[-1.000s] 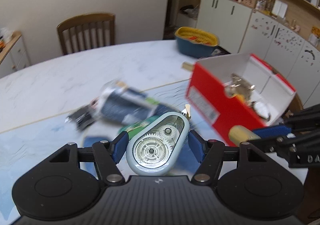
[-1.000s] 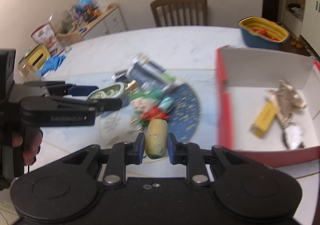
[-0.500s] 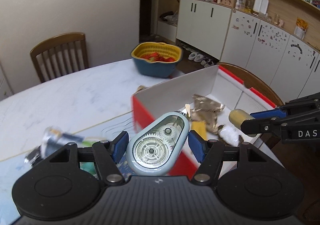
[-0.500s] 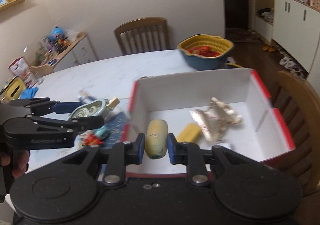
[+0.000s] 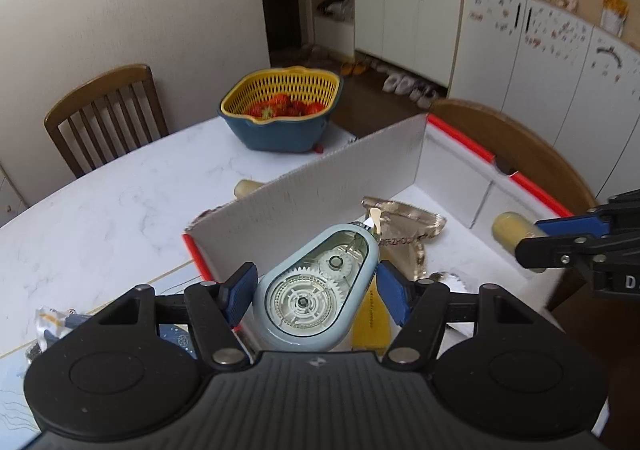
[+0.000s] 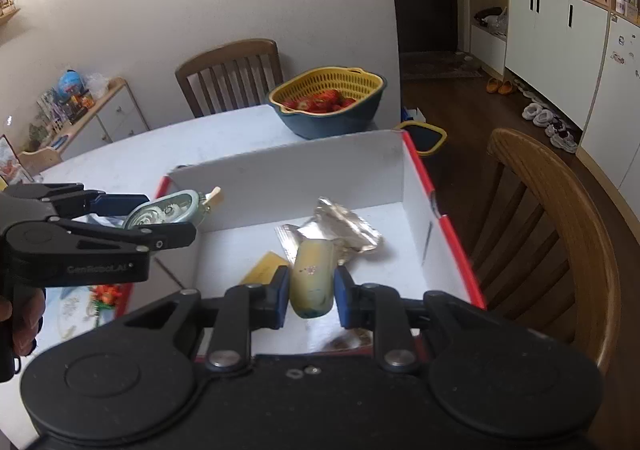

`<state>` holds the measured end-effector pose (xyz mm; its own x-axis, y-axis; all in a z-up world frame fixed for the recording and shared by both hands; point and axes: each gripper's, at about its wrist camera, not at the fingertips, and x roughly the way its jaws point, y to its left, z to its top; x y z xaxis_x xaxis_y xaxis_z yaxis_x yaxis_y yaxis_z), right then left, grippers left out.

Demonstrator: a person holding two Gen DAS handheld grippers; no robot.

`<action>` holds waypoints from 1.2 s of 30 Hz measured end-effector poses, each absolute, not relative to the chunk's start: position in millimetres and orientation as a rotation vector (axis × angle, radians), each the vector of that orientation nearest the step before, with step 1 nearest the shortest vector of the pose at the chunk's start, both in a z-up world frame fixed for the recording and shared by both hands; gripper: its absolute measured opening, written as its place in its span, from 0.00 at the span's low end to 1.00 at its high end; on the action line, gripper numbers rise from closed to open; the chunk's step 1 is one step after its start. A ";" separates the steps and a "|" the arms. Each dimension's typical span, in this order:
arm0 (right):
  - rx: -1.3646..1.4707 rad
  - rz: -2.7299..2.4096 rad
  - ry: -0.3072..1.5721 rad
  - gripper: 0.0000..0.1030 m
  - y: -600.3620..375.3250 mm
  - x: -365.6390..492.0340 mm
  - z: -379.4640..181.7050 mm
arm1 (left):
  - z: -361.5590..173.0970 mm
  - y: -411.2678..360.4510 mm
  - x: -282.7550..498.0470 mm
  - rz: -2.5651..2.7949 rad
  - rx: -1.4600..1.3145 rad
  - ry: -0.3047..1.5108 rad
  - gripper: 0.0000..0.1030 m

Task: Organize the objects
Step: 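Open left tool dropping tape dispenser while right tool releases beige tube in shoebox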

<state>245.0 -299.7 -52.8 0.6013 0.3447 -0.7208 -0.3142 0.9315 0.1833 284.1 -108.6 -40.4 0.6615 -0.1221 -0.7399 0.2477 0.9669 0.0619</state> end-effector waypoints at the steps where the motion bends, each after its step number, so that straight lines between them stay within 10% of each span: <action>1: 0.035 0.381 0.850 0.21 -300.5 249.2 -55.9 | -43.9 -112.2 289.6 -0.200 0.177 0.834 0.63; 36: -0.058 0.432 1.077 0.30 -290.6 313.2 -124.8 | -102.0 -145.8 359.7 -0.162 0.262 1.079 0.63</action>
<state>313.2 -290.6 -124.8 0.3989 0.3136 -0.8617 -0.3690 0.9152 0.1622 359.7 -145.8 -102.0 0.4649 -0.0026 -0.8854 0.2571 0.9573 0.1322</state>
